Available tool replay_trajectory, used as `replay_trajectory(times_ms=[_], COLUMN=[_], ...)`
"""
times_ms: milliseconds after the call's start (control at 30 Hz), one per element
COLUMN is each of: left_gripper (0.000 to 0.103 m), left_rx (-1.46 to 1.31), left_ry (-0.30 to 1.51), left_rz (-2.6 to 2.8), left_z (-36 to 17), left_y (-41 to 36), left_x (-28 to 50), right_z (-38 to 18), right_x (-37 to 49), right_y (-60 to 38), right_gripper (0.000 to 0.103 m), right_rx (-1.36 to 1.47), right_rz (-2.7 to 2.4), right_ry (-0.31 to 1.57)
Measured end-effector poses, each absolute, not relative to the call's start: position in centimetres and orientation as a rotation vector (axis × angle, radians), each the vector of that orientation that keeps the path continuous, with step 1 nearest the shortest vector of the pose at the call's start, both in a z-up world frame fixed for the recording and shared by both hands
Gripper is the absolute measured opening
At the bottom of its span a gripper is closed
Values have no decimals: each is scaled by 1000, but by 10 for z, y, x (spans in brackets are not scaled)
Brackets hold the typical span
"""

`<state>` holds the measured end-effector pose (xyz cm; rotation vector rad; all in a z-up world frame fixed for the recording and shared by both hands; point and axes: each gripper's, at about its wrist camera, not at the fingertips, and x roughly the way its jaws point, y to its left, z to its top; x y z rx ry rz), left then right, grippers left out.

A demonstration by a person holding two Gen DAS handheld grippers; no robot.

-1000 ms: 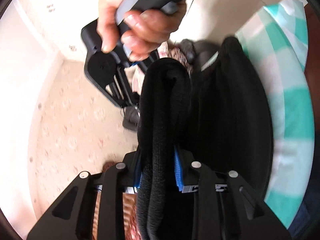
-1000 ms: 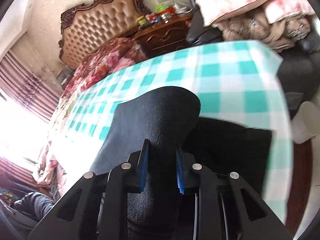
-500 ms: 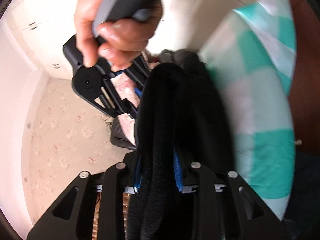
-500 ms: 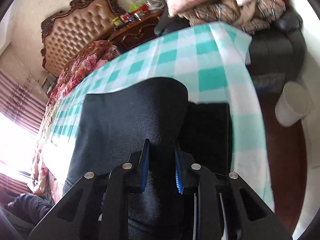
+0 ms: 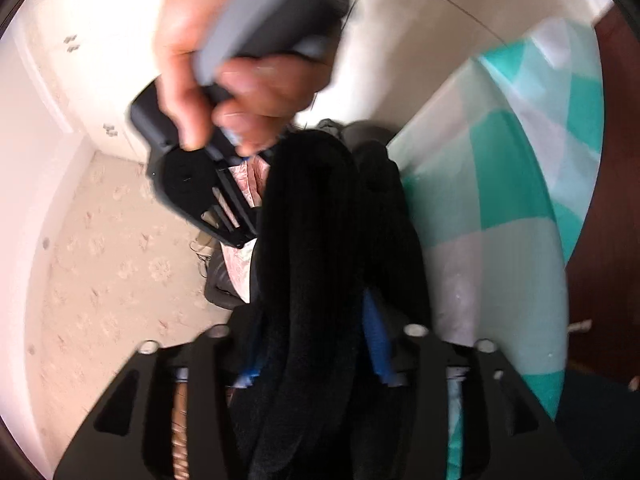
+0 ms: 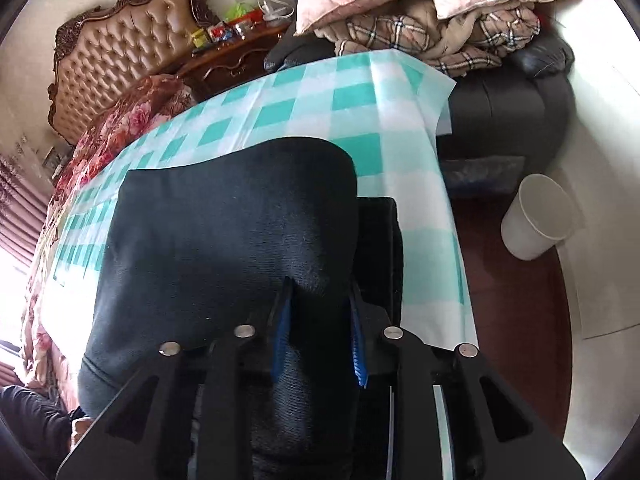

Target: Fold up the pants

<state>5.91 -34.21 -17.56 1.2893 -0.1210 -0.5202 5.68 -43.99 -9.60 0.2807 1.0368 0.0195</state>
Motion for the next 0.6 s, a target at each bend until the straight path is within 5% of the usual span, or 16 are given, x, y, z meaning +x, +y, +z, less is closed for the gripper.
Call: replay_trajectory(times_ms=[33,233,300,367,467,600], left_gripper=[67,66,51,19,8,8], left_rx=[1235,708,546,418,339,335], left_ry=[-122,138,247,371,545,676], left_rz=[-532,-726,-722,-734,-739,-776], left_z=[-162,-60,-38,-40,-70,-117], left_y=[-336,-260,-224,-192,-170,-163], left_x=[59,59,87,106,125,124], right_z=[-96,-91,-75,-55,-24,-16], right_x=[56,49,37,22,-8,-32], right_y=[-439,-438,-436,-430,-399,-358], right_gripper=[24,32,37,52,62,73], right_rx=[263,258,256,238,168,77], right_rz=[-1,-61,-122,-193,-220,-283], right_ry=[1036,995,932,856,741,674])
